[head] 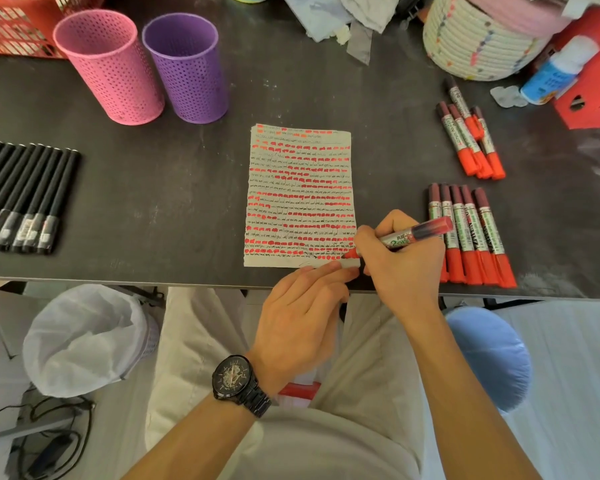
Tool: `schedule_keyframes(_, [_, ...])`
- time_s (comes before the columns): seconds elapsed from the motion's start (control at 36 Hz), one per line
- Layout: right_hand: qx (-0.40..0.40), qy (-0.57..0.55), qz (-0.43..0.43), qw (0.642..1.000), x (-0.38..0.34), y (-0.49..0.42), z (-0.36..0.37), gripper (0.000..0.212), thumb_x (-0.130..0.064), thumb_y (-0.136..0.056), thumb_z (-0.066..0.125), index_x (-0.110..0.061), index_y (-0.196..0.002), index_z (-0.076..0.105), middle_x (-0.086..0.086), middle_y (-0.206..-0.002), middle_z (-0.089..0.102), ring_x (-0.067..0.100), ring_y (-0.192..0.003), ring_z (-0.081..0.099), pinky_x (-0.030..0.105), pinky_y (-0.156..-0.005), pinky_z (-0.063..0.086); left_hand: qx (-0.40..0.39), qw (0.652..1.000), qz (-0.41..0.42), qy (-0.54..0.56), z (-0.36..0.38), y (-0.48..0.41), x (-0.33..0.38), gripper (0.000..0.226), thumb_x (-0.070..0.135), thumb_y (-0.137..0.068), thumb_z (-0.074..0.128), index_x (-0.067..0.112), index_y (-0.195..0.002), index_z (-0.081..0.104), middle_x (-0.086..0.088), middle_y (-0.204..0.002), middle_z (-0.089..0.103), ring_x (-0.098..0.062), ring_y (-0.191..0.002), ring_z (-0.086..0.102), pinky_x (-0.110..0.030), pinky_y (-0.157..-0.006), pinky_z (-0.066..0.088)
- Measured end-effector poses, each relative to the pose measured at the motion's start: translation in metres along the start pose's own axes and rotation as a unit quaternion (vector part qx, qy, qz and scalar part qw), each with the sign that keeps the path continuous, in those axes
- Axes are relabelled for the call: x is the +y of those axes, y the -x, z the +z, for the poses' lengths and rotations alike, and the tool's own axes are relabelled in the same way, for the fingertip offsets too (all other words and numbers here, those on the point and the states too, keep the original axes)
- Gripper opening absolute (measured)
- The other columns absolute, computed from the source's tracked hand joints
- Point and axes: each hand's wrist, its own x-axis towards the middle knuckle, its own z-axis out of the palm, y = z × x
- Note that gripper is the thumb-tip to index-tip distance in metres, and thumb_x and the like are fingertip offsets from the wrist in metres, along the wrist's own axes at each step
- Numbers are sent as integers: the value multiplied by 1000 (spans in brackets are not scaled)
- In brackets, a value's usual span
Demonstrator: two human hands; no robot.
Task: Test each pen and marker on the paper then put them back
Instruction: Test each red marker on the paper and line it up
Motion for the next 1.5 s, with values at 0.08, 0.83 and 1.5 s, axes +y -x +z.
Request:
schedule_keyframes(0.08, [1, -2, -1, 1000, 0, 1, 0, 30, -17, -79, 68, -16, -56, 49, 8, -49, 55, 31, -46, 57, 38, -43, 46, -3, 1000, -4, 3, -1, -1, 1, 14, 15, -105, 37, 19, -104, 51, 0, -128, 69, -19, -123, 62, -30, -104, 44])
schedule_keyframes(0.83, [-3, -4, -14, 1000, 6, -1, 0, 28, -15, -80, 66, -9, -57, 51, 8, -49, 55, 28, -45, 55, 36, -42, 45, -11, 1000, -21, 12, -3, 1, 2, 13, 16, -105, 38, 20, -104, 50, 0, -129, 69, -17, -126, 60, -31, -104, 45])
schedule_keyframes(1.5, [-37, -257, 121, 958, 0, 78, -25, 32, -49, -85, 71, -18, -79, 66, 9, -56, 59, 20, -41, 50, 20, -42, 38, -63, 893, -352, 274, -52, 34, 26, 12, 28, -97, 49, 34, -107, 50, 8, -71, 53, -6, -56, 43, -21, -54, 36])
